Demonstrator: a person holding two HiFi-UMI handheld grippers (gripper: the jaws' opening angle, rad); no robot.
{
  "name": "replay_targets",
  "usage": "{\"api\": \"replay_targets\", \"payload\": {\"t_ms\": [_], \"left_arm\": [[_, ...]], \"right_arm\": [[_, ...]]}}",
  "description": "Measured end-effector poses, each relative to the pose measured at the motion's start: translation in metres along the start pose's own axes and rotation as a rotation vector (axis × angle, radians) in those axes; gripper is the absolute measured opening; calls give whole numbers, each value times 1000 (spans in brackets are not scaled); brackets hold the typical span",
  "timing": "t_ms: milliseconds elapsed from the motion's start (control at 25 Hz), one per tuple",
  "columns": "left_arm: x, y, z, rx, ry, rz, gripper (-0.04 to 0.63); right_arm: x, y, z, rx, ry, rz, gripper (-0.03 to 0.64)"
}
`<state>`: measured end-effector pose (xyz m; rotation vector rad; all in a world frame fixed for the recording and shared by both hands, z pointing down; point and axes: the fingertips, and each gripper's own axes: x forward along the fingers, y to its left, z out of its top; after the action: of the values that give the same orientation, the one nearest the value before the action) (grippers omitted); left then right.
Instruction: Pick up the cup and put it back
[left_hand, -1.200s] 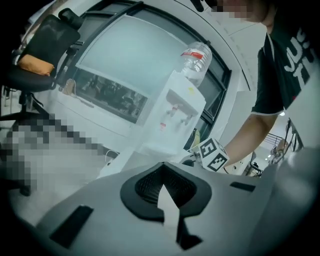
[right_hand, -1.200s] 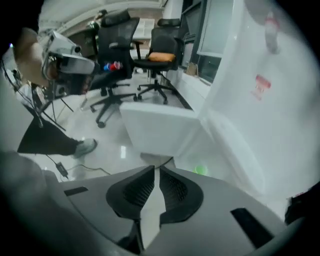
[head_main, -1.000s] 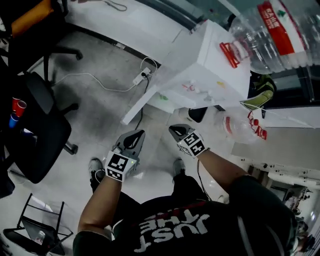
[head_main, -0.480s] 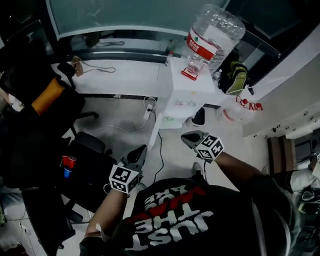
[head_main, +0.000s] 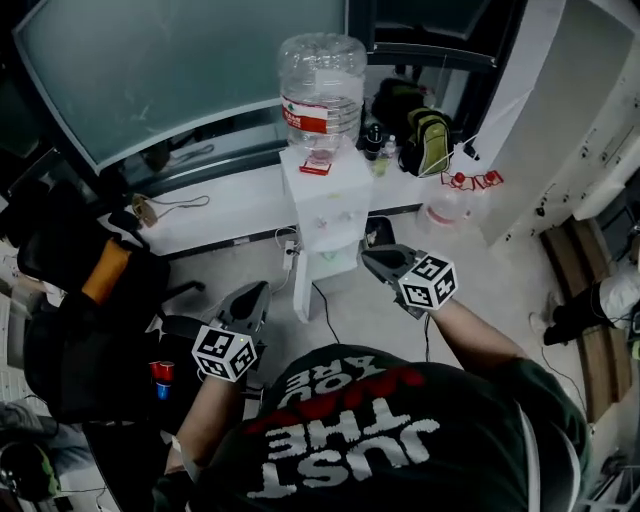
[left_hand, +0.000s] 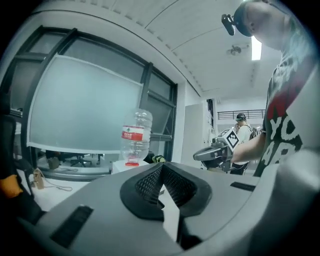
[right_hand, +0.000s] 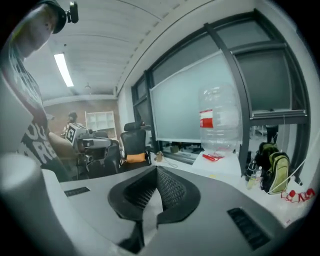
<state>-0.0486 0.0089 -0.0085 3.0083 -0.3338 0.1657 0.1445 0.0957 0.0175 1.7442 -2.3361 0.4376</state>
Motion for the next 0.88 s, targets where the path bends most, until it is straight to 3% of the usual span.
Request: {"api": "replay_targets", "payload": {"t_ms": [200,400,640,880], "left_arm": [[51,-53,31,-73,-83,47,8],[89,-96,50,-81,-120,50,8],[110,-113,67,-47,-106,-5,8],[96,-96,60,-56,-104,-8,8]], "right_arm": [[-85,-45,17,2,-46,-6,34],[-144,-75,38,-30,-93,-2,34],[-159,-93,61,36,-169,-25,34],[-138,-77,54,40,-159,-38,33]]}}
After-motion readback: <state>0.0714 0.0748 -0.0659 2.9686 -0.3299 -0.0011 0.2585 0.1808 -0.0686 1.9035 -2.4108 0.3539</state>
